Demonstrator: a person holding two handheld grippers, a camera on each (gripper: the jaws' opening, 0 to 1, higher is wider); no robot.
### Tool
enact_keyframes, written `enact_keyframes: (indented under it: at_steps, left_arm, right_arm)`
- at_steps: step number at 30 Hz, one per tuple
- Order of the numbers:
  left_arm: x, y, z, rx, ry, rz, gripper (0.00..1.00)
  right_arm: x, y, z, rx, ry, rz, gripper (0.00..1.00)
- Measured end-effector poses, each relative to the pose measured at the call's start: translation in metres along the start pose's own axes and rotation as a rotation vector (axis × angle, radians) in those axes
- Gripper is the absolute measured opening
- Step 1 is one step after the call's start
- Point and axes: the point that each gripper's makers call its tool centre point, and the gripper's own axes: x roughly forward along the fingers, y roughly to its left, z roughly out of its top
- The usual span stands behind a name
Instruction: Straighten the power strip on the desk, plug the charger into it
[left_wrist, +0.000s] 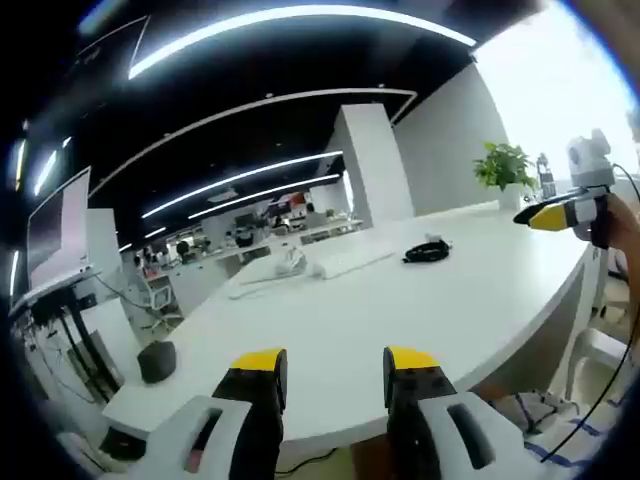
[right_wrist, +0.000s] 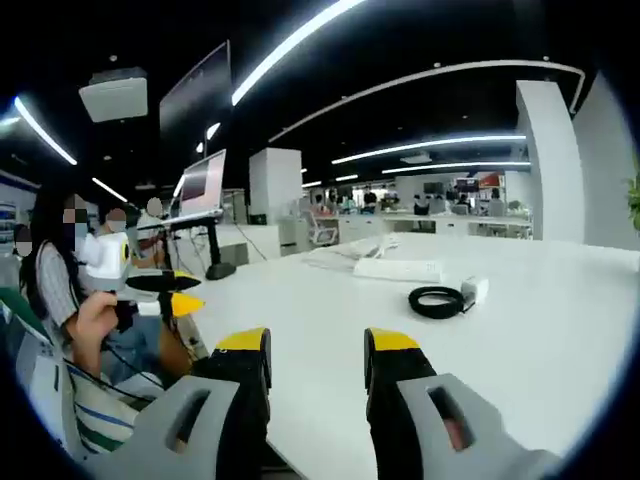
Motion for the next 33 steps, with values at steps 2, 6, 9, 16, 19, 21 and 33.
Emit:
enact_keyframes:
  at_steps: [2,6,9,16,19,21,33]
  left_arm:
    - [-0.0001,-0.0001,0.0003,0.001,0.0,0.0,0.39]
    - [-0.0004,0.0,0.0006,0.003,0.002,0.003,0.39]
    - [-0.0002,-0.0003,0.0004,0.007,0.006,0.002,0.39]
    - [0.0002,-0.0015,-0.0002,0.013,0.011,-0.001,0.39]
    - [0.0002,-0.0016,-0.0003,0.013,0.013,-0.002,0.39]
    - [-0.0001,-0.0014,-0.0001,0.011,0.012,0.0,0.39]
    - [0.0008,-0.0056,-0.0039,0.015,0.027,-0.015,0.39]
  right_arm:
    - [0.0004,0.0003,-0.0006,0.001,0.002,0.003,0.37]
    - [0.0004,-0.0007,-0.0009,0.0,0.005,0.004,0.37]
    - [0.0008,0.0003,-0.002,-0.002,0.01,0.011,0.36]
    - [0.0022,0.0035,-0.0043,-0.007,0.019,0.025,0.36]
    - [0.0019,0.0025,-0.0043,-0.011,0.022,0.023,0.35]
    - [0.0014,0.0017,-0.0033,-0.013,0.02,0.021,0.35]
    - [0.0006,0.0024,-0.0031,-0.015,0.023,0.022,0.35]
